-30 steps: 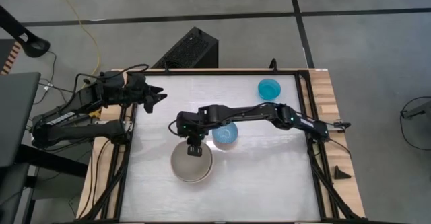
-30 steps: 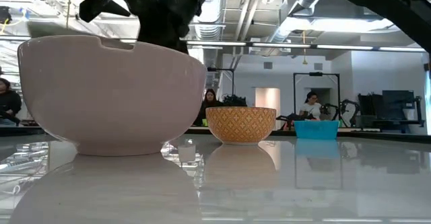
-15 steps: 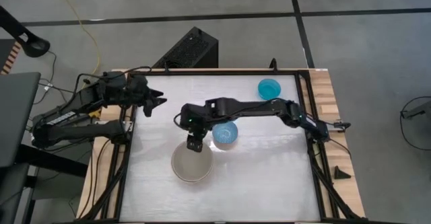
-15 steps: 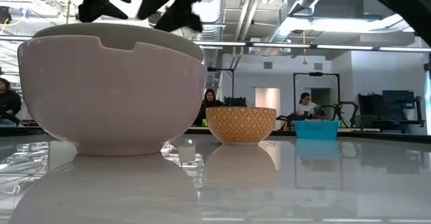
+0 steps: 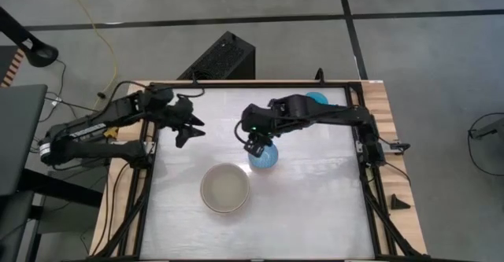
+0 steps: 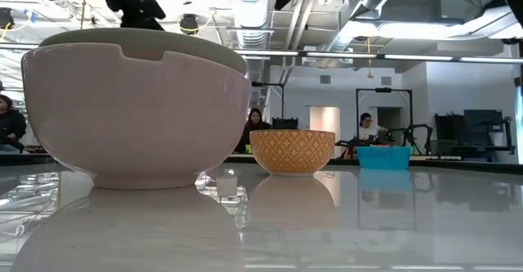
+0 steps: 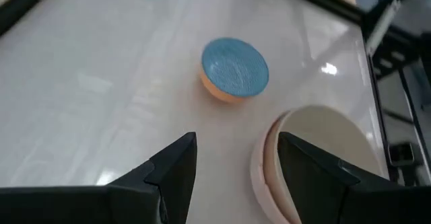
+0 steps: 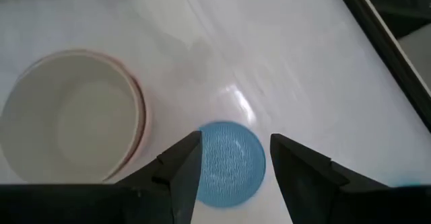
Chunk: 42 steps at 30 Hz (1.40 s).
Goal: Nest bowls inside each other
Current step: Stack the blue patterned bowl on top of the gray bowl
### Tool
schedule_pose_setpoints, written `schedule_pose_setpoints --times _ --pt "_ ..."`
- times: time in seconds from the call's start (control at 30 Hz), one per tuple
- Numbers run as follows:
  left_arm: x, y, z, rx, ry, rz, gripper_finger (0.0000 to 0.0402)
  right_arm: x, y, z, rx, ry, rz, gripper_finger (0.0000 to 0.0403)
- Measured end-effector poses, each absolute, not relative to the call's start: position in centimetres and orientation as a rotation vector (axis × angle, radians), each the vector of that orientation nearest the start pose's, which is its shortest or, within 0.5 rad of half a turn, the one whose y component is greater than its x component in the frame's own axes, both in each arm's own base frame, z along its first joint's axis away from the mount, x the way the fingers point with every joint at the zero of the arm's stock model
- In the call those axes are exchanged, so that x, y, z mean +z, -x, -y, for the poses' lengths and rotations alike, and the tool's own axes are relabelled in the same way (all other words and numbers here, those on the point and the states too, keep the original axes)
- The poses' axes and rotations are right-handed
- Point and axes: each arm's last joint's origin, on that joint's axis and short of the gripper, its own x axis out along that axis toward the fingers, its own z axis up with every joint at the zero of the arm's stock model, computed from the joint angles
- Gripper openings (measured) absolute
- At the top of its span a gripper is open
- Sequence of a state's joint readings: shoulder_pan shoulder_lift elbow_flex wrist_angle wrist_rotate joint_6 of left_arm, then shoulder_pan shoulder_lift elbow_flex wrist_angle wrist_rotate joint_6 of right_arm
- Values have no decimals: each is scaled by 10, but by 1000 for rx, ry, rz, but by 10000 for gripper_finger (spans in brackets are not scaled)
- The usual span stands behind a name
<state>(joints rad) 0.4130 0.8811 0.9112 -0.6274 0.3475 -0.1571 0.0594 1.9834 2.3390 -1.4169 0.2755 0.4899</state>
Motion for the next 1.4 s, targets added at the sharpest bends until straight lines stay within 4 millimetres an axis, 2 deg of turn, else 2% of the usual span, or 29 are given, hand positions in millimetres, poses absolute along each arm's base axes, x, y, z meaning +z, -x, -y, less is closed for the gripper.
schedule_pose_setpoints --times 0.1,0.23,0.43,0.57,0.67,0.8,1.07,1.23,1.4 --pt "315 -171 -63 60 361 -586 197 403 -377 -22 -453 -260 -996 211" --pt "311 -176 -65 28 354 -611 197 394 -382 -38 -411 -228 -999 211" --pt "311 -179 -66 34 353 -594 197 356 -386 -62 -326 -142 -1133 211" --pt "314 -180 -67 55 372 -563 197 329 -387 -69 -250 -96 -1234 211" --pt "316 -181 -67 63 392 -537 197 313 -392 -71 -182 -97 -1241 211" --pt "317 -182 -68 79 421 -523 197 294 -395 -66 -117 -106 -1235 211" --pt "317 -182 -68 95 462 -522 197 254 -388 -38 -40 -161 -1316 211" --pt "317 -182 -68 101 477 -521 197 238 -385 -21 -9 -209 -1316 211" --pt "317 -182 -68 106 488 -521 197 226 -386 -12 39 -238 -1297 211"
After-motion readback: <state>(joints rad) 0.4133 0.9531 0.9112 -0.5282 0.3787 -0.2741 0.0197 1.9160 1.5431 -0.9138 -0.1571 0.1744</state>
